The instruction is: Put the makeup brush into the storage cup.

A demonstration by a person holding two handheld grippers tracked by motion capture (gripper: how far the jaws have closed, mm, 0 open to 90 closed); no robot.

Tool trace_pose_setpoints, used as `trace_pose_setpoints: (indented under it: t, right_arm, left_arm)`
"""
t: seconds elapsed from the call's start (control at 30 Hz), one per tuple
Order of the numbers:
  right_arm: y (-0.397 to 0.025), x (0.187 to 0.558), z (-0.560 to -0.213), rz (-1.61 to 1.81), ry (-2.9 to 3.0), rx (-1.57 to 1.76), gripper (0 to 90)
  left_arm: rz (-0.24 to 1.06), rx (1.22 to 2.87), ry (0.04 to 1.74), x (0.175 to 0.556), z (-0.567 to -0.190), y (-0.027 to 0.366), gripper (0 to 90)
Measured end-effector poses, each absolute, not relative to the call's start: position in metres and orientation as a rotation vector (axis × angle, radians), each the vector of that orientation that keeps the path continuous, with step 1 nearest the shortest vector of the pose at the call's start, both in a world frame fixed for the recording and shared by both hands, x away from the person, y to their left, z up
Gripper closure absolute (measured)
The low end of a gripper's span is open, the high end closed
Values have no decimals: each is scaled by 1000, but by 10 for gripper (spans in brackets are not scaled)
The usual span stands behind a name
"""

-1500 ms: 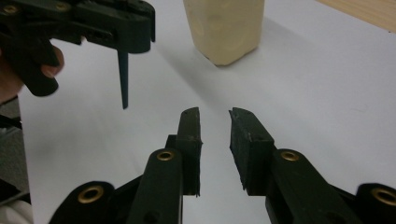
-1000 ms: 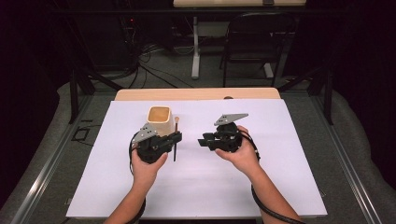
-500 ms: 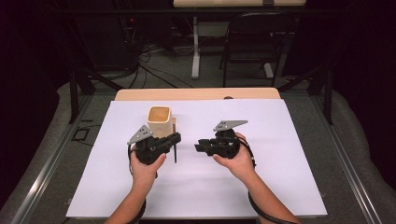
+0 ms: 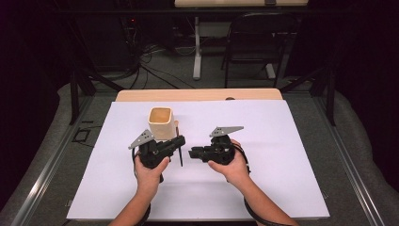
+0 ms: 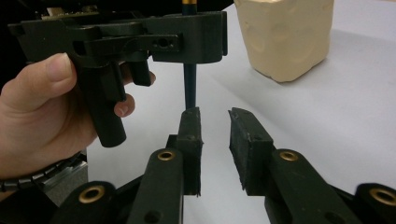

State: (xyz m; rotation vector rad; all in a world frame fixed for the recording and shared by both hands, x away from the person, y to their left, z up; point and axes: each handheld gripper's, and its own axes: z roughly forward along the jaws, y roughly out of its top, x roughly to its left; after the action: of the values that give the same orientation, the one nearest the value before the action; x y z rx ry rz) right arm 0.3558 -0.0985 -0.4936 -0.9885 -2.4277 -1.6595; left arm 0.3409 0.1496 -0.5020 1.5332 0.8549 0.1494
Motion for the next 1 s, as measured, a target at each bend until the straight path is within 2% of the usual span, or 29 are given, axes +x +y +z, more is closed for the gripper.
trace_pose_setpoints:
  t: [1.0]
  right_arm:
    - [-85,349,-505,-1723,-2305,-1023,744]
  left_arm:
    - [72,1481,825,333,-508,133,827]
